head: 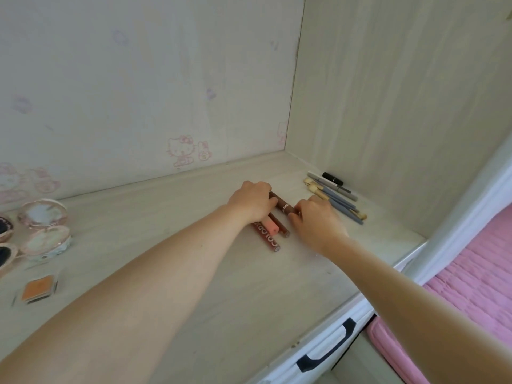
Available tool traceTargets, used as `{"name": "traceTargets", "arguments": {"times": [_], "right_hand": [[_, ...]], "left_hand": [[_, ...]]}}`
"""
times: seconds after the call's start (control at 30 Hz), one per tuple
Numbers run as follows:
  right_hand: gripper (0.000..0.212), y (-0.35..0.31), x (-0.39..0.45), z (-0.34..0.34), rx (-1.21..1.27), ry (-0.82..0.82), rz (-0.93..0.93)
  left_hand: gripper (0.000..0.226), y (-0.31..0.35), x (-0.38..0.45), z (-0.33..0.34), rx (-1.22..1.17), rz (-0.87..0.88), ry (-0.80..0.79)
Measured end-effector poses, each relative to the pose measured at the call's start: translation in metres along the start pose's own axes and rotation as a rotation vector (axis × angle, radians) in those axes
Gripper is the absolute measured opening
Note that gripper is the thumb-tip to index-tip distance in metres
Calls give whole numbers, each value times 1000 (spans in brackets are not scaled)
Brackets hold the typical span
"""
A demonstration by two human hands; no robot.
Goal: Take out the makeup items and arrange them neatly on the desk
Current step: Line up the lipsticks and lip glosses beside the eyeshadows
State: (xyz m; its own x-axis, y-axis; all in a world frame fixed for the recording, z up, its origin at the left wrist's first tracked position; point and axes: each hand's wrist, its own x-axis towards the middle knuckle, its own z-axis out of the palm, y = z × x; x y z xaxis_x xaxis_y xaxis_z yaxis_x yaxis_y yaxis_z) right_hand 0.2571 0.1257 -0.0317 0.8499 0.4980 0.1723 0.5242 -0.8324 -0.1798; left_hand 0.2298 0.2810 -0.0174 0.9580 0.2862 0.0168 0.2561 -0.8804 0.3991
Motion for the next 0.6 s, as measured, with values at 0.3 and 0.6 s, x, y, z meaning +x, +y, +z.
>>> {"name": "traceTargets", "arguments": {"times": [0.3, 0.6], "right_hand": [[30, 0, -5, 0, 1, 9, 1], [17, -2, -22, 3, 400, 157, 40]], "left_hand": [[28, -1, -3, 4, -245, -11, 105], [23, 1, -37, -23, -731, 5, 246]]}}
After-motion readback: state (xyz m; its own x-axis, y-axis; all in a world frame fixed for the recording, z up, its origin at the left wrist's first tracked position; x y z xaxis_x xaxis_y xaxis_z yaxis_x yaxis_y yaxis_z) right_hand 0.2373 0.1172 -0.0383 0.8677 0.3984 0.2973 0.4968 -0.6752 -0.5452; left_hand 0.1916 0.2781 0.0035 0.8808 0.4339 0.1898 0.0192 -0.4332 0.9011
